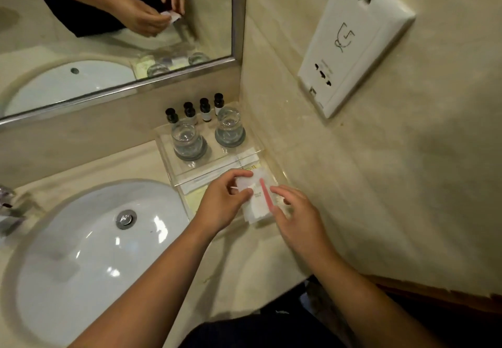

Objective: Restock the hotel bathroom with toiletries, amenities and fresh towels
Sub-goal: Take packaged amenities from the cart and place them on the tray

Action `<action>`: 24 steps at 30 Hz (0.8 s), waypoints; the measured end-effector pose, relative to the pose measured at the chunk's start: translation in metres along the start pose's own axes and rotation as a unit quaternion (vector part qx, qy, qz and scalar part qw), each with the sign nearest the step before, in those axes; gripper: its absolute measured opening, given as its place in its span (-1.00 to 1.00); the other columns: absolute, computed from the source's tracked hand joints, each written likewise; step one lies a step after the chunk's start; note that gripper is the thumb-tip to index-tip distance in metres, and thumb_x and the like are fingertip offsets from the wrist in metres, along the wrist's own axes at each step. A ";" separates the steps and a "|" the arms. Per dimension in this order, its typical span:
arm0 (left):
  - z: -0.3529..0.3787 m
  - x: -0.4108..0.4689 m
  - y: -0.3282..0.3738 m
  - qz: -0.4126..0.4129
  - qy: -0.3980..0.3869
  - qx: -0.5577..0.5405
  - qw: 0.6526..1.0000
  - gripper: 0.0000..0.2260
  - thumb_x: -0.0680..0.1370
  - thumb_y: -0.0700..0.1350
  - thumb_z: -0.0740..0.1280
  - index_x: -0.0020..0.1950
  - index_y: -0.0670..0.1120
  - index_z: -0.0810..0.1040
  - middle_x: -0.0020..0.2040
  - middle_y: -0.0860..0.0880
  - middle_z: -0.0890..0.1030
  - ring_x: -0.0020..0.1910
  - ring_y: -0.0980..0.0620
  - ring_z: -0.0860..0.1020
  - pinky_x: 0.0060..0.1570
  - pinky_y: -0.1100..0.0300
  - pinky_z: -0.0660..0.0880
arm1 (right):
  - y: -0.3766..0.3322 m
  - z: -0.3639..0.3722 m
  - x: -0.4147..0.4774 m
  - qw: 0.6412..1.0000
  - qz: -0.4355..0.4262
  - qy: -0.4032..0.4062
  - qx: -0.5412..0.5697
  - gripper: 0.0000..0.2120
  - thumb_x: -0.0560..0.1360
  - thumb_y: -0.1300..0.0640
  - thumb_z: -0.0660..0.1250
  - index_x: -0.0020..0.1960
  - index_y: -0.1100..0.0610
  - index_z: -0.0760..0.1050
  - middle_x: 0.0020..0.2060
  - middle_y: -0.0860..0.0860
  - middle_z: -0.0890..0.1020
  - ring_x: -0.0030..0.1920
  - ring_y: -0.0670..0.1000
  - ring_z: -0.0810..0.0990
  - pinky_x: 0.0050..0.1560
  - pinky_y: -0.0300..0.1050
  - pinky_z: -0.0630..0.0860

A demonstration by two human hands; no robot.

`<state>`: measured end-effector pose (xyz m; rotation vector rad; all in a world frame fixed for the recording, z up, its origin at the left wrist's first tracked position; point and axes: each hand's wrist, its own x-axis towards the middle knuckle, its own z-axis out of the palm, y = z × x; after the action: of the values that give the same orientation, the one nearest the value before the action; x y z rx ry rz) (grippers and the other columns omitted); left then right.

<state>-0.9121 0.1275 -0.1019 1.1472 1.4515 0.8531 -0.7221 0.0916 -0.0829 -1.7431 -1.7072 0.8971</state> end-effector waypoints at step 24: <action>0.037 0.075 -0.047 -0.040 0.010 0.145 0.989 -0.64 0.55 -0.15 0.49 0.30 0.09 0.55 -0.03 0.05 0.63 -0.09 0.08 0.60 -0.02 0.14 0.56 | 0.035 0.046 0.027 0.948 0.111 -0.243 -0.171 -0.41 0.68 0.09 0.17 0.66 0.12 0.09 0.68 0.01 0.02 0.64 0.03 0.11 0.61 -0.07 0.12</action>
<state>-0.8849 0.1835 -0.1749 1.2869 1.6656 0.6114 -0.7355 0.1134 -0.1417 -2.0996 -2.1055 1.2768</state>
